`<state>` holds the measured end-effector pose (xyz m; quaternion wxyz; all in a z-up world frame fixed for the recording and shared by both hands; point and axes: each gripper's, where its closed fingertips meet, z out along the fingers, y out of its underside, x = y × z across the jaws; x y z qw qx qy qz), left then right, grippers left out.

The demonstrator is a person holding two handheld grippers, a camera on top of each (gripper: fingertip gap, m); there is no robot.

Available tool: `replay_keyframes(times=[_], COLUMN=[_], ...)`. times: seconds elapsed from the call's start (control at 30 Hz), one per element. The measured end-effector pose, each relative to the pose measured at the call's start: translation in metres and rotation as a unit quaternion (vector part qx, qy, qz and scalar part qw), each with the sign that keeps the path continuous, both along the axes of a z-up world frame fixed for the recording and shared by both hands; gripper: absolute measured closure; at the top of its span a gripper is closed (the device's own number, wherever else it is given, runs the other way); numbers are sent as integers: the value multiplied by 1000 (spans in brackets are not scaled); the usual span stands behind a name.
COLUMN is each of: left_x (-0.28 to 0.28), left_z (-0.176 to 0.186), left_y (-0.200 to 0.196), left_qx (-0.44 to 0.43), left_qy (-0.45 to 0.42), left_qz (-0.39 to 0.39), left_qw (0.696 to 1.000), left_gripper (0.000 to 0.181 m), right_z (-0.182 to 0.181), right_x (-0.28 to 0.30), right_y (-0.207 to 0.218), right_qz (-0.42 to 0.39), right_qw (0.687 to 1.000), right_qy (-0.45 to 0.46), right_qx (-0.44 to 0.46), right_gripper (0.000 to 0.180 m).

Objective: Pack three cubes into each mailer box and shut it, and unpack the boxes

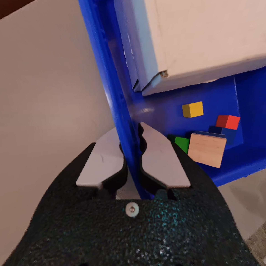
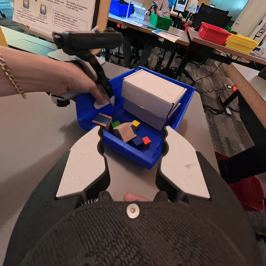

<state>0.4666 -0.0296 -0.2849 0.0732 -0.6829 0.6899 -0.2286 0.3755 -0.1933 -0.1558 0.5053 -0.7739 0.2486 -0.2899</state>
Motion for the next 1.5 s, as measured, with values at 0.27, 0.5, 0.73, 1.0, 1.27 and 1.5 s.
replay_keyframes(times=[0.27,0.5,0.73,1.0,1.27,1.5], left_x=[-50,-140,-267,-452,-608,-681], left_z=[11,76,144,144,107,72], left_y=[44,117,253,432,542,564], left_qx=[-42,-73,-49,-17,-4,-7], left_qy=[12,-25,-67,-76,-61,-50], left_qz=[-65,-118,-53,143,328,401], left_qw=[997,990,995,987,943,915], left_gripper=[172,171,170,169,169,169], right_z=[10,17,-4,-36,-17,-21], right_x=[4,2,-8,-69,-137,-174], right_y=[-17,-22,11,134,328,496], right_qz=[-17,-21,12,169,248,215], right_qw=[999,998,999,978,946,939], right_qy=[-3,-2,34,122,184,251], right_qx=[31,53,17,7,101,97], right_gripper=[102,104,91,85,77,82])
